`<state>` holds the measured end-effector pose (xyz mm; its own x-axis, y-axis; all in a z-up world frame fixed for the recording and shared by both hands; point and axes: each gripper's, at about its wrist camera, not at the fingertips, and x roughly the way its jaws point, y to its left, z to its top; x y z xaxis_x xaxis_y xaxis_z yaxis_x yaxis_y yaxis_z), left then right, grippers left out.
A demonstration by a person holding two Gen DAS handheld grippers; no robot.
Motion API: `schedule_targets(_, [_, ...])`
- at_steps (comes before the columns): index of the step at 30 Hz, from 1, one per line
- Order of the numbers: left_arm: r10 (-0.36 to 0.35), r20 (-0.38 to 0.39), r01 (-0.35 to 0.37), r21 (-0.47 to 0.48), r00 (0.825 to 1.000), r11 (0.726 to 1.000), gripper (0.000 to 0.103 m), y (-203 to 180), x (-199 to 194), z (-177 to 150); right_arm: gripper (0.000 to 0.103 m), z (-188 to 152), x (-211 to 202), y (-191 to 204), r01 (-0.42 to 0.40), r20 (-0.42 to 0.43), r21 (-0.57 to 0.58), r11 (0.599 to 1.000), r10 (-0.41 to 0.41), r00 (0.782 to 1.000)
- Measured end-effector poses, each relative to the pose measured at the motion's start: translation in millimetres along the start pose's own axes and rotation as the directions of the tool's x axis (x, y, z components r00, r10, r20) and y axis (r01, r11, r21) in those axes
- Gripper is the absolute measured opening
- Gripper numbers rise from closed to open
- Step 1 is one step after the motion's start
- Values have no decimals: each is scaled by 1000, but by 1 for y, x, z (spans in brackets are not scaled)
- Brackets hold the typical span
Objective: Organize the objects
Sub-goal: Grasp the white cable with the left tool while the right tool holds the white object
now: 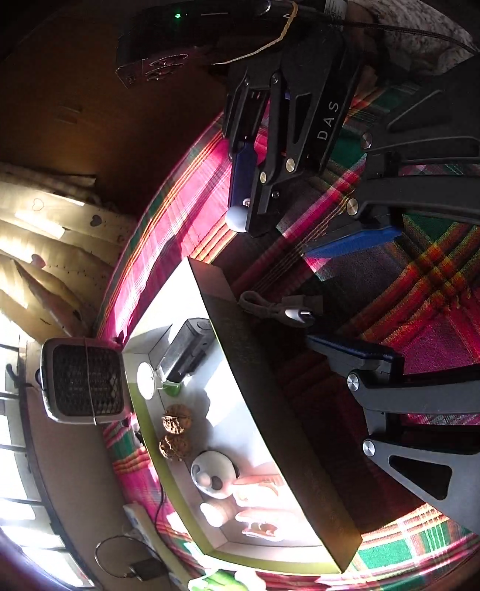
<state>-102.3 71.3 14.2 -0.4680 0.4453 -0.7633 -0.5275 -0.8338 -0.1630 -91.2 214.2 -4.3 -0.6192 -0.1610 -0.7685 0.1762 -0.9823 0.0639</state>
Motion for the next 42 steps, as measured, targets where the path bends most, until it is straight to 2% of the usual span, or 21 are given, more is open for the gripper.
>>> schedule_targets(3, [22,0,-22,-18,1000,1000,39,4,2,3,31,0,0,-1,1,0,-4,1000,-1,1000])
schedule_targets(18, [90,-10,-90,25,996,996,39,-6,18,16,31,1,0,-3,-9,-1,-1,1000,9,1000])
schedule_targets(25, [131,-9,-131,12,991,991,24,-5,19,17,31,0,0,-2,-9,-1,-1,1000,9,1000])
schedule_targets(29, [146,-8,-146,15,989,989,19,-4,19,17,31,0,0,-2,-9,-1,-3,1000,9,1000])
schedule_targets(42, [150,-3,-150,7,989,989,17,-3,18,16,31,0,0,-2,-9,-1,-3,1000,9,1000])
